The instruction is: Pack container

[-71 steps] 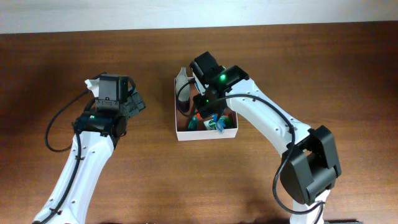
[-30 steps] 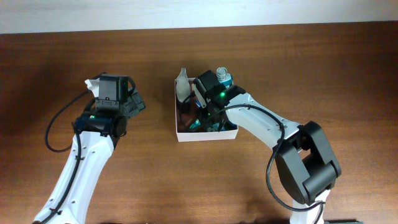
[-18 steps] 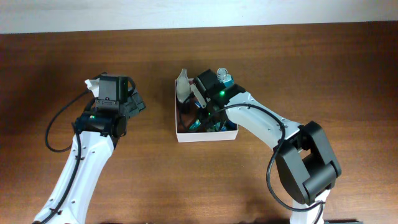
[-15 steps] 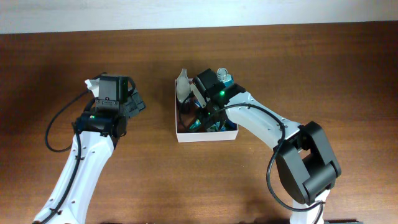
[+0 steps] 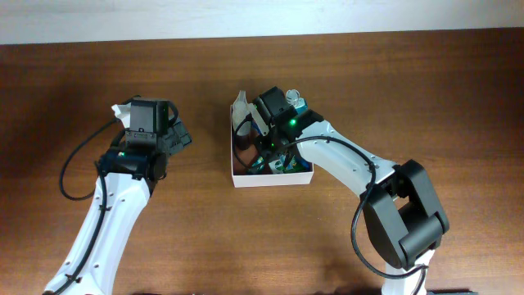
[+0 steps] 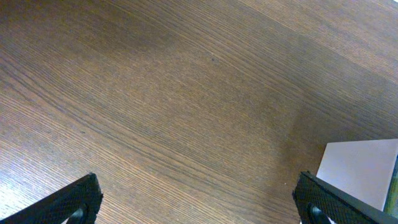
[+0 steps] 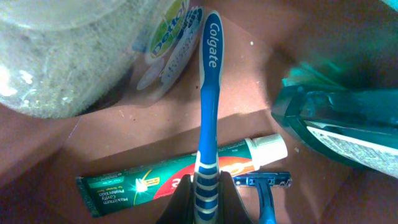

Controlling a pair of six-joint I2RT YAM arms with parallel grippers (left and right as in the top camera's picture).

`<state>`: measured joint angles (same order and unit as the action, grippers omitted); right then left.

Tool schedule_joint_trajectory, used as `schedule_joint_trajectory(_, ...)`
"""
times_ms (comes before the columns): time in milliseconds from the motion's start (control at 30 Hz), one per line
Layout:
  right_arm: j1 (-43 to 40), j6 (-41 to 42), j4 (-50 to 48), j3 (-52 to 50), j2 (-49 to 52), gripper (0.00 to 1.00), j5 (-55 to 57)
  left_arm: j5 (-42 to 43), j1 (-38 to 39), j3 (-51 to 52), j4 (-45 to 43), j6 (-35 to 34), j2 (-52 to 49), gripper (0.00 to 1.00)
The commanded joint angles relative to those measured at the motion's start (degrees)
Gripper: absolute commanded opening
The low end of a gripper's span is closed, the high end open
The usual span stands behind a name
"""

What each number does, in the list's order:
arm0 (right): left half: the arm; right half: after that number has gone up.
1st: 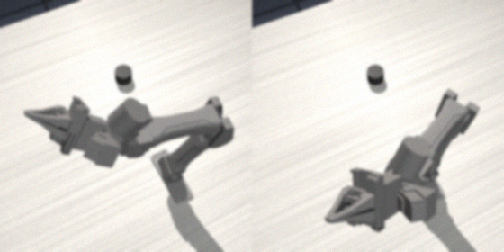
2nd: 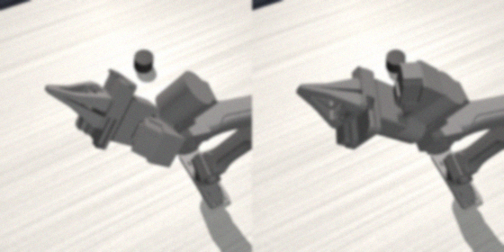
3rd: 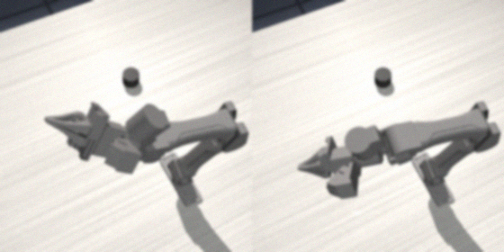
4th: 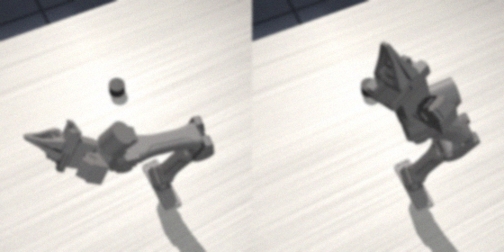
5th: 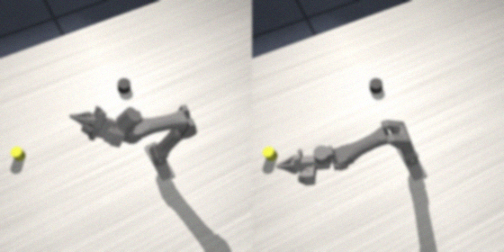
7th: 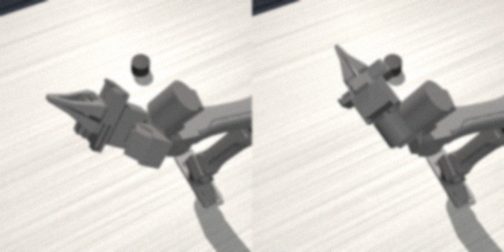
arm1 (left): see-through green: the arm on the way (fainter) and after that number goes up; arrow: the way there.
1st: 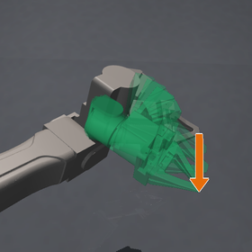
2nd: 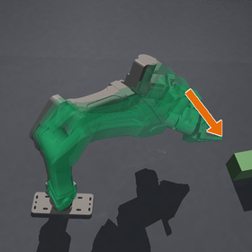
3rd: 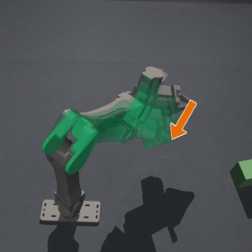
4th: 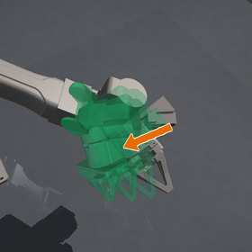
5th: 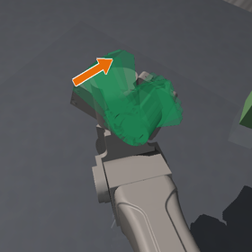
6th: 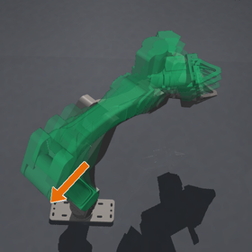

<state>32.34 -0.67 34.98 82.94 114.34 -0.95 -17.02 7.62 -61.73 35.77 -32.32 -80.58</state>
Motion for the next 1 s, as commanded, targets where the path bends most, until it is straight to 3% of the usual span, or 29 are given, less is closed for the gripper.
schedule_joint_trajectory(0, -0.1, -0.4, -0.4, 1.3, -0.1, 0.04, 0.3, -1.0, -0.2, -0.5, -0.1, 0.5, 0.7, 0.99)
schedule_joint_trajectory(133, -0.1, -0.4, -0.3, 1.3, -0.1, 0.05, 0.3, -1.0, -0.2, -0.5, -0.1, 0.5, 0.7, 0.99)
schedule_joint_trajectory(167, -0.1, -0.4, -0.3, 1.3, -0.1, 0.09, 0.3, -1.0, -0.2, -0.5, -0.1, 0.5, 0.7, 0.99)
schedule_joint_trajectory(233, -0.1, -0.4, -0.3, 1.3, -0.1, 0.29, 0.3, -1.0, -0.2, -0.5, -0.1, 0.5, 0.7, 0.99)
schedule_joint_trajectory(467, -0.1, -0.4, 0.8, 1.3, -0.1, 0.41, 0.1, -1.0, -0.2, -0.5, -0.1, 0.5, 0.7, 0.99)
schedule_joint_trajectory(600, -0.1, -0.4, 1.5, 1.3, -0.1, 0.4, 0.1, -1.0, -0.2, -0.5, -0.1, 0.5, 0.7, 0.99)
schedule_joint_trajectory(667, -0.1, -0.4, 2.4, 1.3, -0.7, 0.26, 0.1, -1.0, -0.2, -0.5, -0.1, 0.5, 0.7, 0.99)
schedule_joint_trajectory(700, -0.1, -0.4, 2.7, 1.3, -1.1, 0.25, 0.1, -1.0, -0.2, -0.5, -0.1, 0.5, 0.7, 0.99)
schedule_joint_trajectory(967, -0.1, -0.3, 7.1, 1.4, -8.8, 0.26, 0.1, -1.0, -0.2, -0.5, -0.1, 0.5, 0.7, 0.99)
